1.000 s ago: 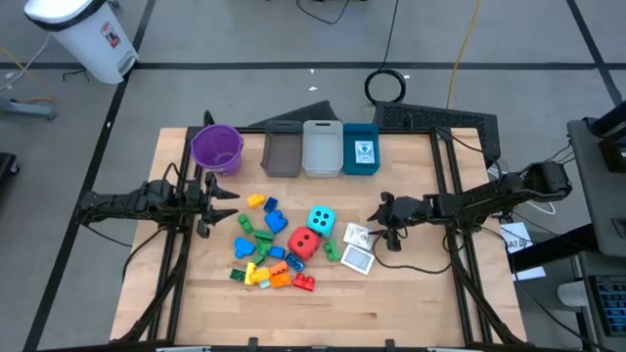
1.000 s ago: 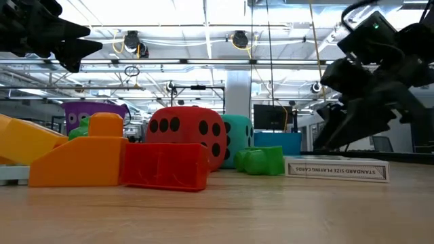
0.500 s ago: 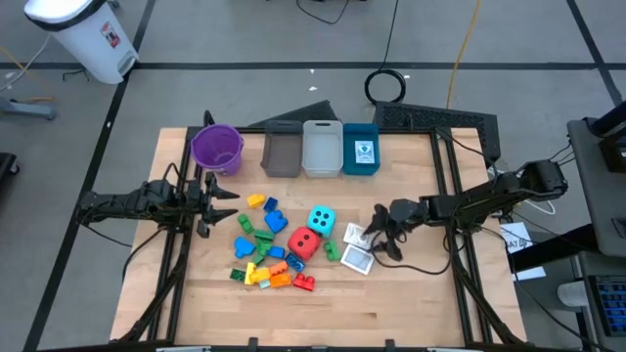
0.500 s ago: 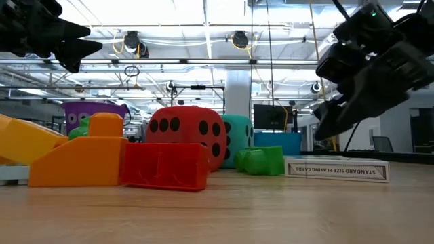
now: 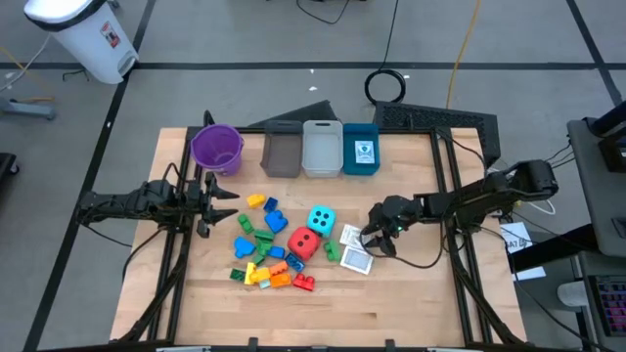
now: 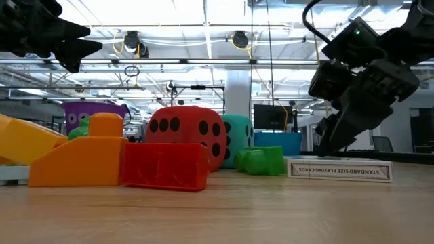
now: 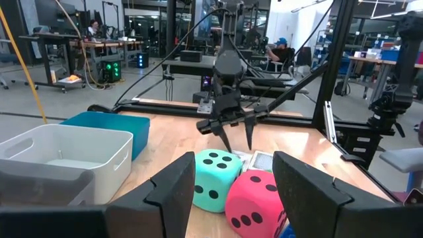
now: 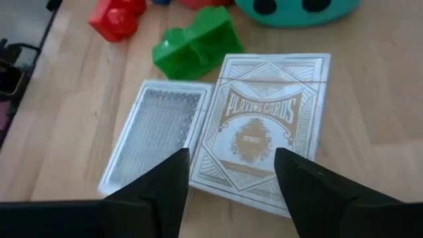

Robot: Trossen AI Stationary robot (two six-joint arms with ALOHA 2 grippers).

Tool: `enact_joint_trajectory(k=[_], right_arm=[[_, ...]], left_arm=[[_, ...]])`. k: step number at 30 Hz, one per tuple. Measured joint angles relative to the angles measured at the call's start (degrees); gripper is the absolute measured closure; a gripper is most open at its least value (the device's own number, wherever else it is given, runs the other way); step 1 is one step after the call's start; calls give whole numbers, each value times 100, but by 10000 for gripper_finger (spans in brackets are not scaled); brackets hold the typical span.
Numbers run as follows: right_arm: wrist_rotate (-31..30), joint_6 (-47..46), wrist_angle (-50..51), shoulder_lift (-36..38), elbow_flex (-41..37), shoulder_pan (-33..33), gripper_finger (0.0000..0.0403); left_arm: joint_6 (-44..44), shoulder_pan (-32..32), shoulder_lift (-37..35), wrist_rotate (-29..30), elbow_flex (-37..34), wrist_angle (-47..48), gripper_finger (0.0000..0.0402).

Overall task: Pick & Place Toys
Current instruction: Put the brown deck of cards into the blue bin

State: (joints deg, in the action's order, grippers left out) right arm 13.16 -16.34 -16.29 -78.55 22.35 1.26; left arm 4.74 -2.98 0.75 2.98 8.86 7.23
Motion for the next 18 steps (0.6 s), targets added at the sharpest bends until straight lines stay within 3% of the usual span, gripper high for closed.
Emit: enact_joint_trajectory(k=[3,10,13,18], right_arm=[[-457,529,6,-65,2,-8,195],[-2156,1366,275,308,-22,-24,195],[-2472,1426,173,498,-43,-28,192],[-2485,1284,-397,630,-24,-26,157]], left_arm=[[0,0,-2,0,0,0,192],[0,-1,-2,-1,-1,0,192],[0,-1,-2,0,-1,-3,192],[0,1,0,0,0,0,192]])
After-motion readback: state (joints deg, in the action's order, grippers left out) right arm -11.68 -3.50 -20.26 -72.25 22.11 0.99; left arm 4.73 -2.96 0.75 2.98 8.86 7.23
